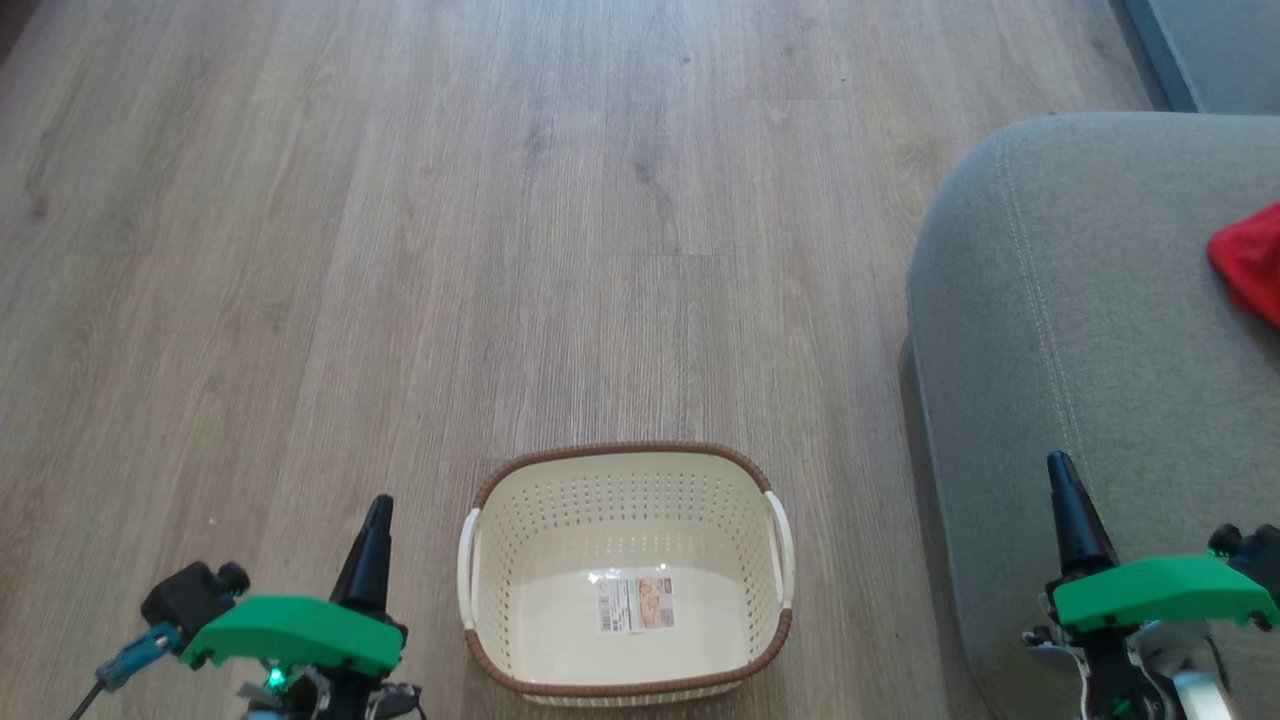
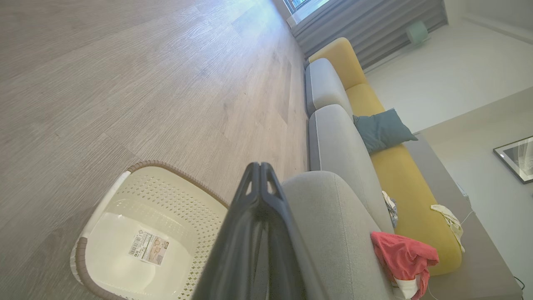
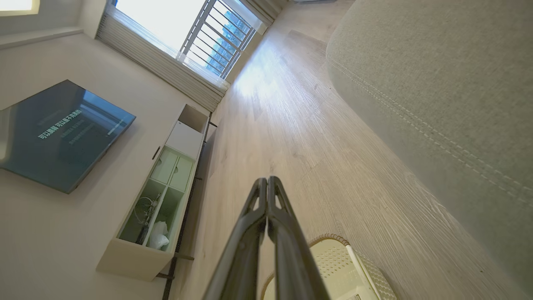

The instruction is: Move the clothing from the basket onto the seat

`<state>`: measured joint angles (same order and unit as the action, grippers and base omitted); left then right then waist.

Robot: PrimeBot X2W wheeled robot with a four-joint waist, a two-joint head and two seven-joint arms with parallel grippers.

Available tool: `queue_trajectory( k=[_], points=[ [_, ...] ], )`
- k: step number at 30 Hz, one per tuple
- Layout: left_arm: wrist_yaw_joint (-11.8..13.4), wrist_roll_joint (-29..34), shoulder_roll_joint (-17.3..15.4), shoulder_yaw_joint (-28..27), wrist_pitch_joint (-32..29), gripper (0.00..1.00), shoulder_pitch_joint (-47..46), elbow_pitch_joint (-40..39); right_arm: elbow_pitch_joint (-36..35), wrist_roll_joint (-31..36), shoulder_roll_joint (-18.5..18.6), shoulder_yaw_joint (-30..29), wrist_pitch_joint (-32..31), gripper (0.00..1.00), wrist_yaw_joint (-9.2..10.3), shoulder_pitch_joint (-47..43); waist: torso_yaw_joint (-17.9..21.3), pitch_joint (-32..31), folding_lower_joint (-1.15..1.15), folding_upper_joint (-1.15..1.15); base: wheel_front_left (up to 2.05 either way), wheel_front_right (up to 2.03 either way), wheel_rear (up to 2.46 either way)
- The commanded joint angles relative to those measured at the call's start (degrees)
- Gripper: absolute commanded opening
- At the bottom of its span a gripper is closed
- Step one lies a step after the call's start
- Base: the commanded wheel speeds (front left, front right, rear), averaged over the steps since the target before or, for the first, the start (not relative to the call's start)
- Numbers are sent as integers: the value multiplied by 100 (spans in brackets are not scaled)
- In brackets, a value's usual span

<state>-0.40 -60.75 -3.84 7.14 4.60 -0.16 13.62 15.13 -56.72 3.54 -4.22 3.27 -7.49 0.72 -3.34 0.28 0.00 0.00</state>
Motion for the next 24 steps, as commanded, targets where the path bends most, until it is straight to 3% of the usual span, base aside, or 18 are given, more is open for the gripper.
queue_trajectory(
  k=[1, 24],
  points=[
    [-71, -175, -68, -212, -35, 0, -340, -153, -168, -189, -21, 16, -55, 0, -1, 303, 10, 0, 0, 0, 0, 0, 0],
    [-330, -1462, -72, -583, -393, 0, -438, -78, -145, -1550, -40, -87, -431, 0, 0, 402, 142, -4, 0, 0, 0, 0, 0]
  ],
)
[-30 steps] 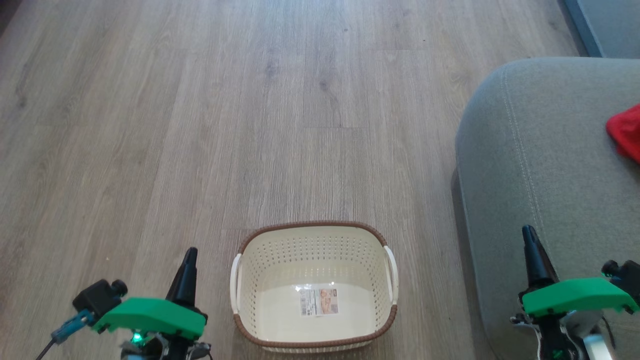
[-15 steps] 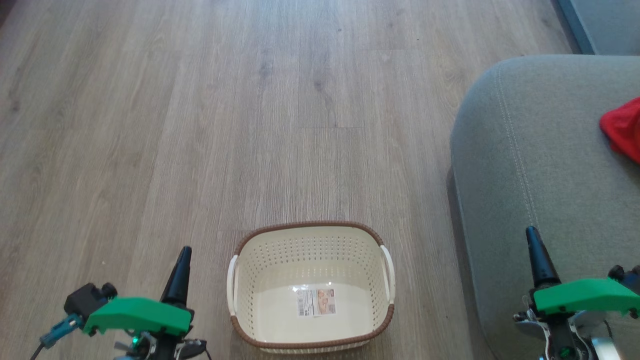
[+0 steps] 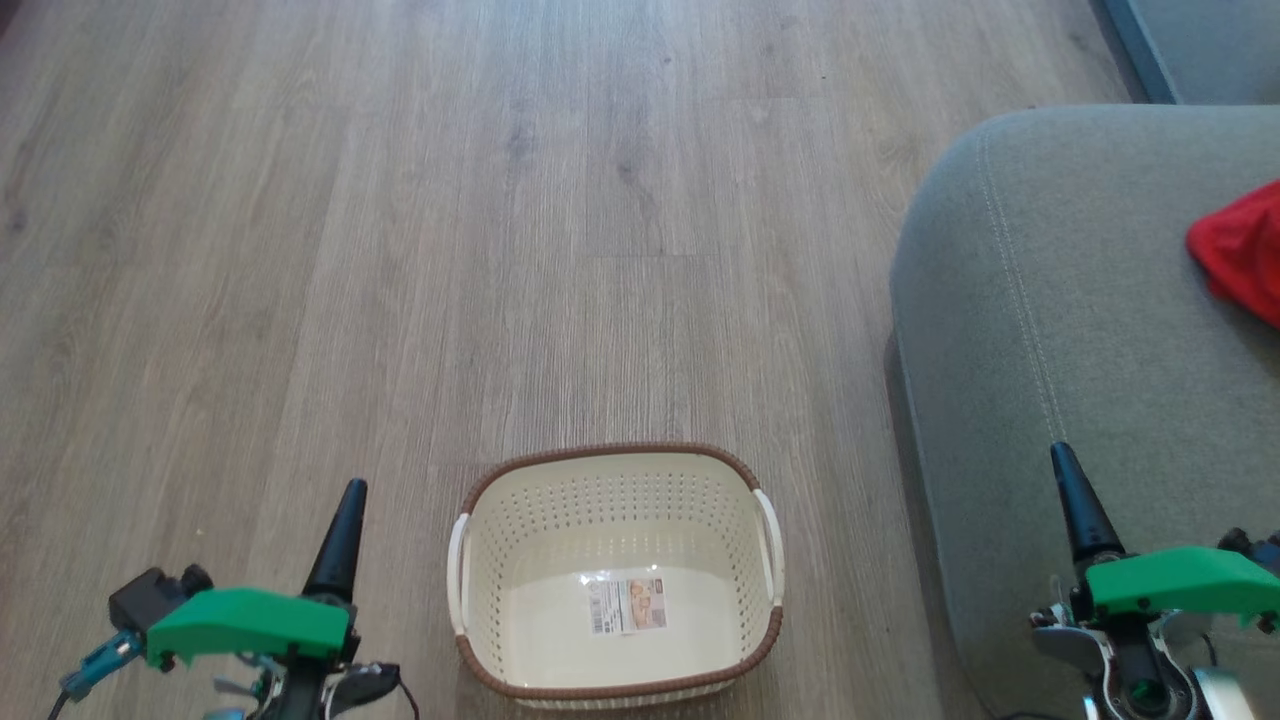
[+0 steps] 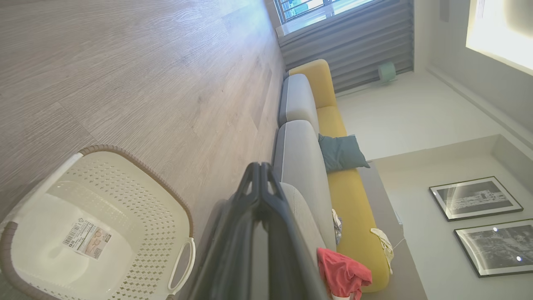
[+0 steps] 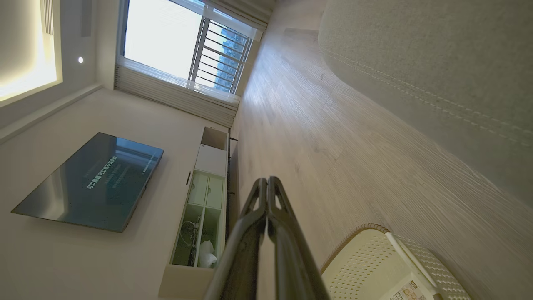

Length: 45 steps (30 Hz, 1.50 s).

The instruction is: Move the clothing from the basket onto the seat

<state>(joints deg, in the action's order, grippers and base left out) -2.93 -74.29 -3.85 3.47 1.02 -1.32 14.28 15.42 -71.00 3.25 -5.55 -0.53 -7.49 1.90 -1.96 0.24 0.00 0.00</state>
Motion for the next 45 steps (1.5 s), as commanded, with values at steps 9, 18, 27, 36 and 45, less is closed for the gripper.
queue_trajectory(
  k=[9, 18, 27, 36, 45],
  points=[
    [-195, -688, -69, -390, -201, 0, -368, -110, -163, -740, -18, 0, -222, 0, 0, 329, 63, -2, 0, 0, 0, 0, 0],
    [-301, -1209, -65, -549, -353, 0, -409, -78, -154, -1298, -26, -42, -376, 0, 0, 370, 117, -3, 0, 0, 0, 0, 0],
    [-407, -1729, -60, -710, -507, 0, -450, -47, -144, -1855, -33, -84, -530, 0, 0, 410, 171, -5, 0, 0, 0, 0, 0],
    [-456, -1959, -51, -794, -586, 0, -470, -32, -140, -2112, -37, -103, -600, 0, 0, 429, 195, -6, 0, 0, 0, 0, 0],
    [-456, -1941, -36, -815, -603, 0, -471, -31, -140, -2113, -37, -102, -599, 0, 0, 429, 195, -6, 0, 0, 0, 0, 0]
  ],
)
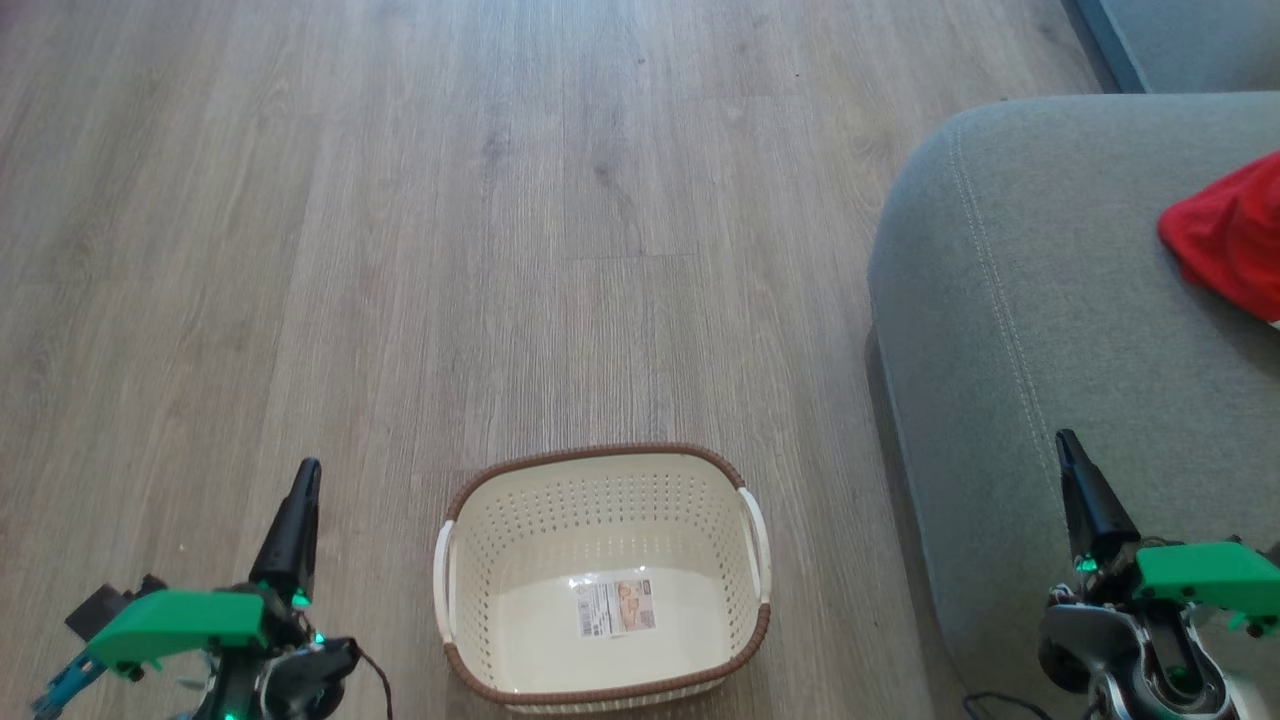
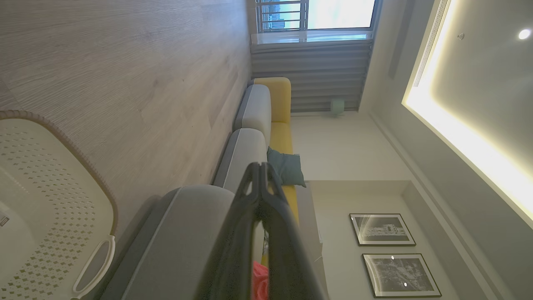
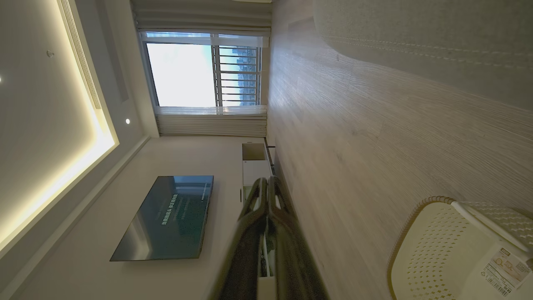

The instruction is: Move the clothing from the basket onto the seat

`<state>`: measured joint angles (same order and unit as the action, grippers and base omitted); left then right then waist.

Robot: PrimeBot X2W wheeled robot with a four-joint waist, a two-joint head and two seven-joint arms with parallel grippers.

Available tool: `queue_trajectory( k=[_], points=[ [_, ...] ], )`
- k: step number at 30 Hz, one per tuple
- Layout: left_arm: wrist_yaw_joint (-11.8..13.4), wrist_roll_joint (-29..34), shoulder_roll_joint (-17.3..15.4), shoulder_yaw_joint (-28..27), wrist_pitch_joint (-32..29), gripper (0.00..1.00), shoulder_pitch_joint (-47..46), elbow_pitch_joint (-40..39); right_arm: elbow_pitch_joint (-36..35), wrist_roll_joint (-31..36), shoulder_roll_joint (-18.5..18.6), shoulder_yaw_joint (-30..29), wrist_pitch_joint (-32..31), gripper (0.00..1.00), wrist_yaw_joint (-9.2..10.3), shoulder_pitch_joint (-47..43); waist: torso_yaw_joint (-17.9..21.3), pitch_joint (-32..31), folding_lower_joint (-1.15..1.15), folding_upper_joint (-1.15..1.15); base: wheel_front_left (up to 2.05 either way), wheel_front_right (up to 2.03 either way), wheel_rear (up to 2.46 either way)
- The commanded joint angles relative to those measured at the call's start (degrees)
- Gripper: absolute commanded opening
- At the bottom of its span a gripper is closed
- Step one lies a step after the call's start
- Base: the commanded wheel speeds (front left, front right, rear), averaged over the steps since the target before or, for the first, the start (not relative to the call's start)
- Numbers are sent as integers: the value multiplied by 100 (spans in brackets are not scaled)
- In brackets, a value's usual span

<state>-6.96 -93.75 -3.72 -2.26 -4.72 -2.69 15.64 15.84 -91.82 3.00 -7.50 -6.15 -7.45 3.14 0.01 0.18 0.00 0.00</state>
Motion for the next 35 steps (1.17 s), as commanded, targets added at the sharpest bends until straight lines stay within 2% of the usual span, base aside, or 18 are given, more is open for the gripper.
queue_trajectory(
  k=[1, 35],
  points=[
    [-53, 8, -47, -245, -31, 0, -335, -167, -181, -31, -13, 93, -38, 0, -3, 304, -1, 0, 0, 0, 0, 0, 0],
    [-53, 60, -3, -308, -82, 0, -340, -164, -181, -33, -13, 95, -36, 0, -3, 304, -1, 0, 0, 0, 0, 0, 0]
  ],
)
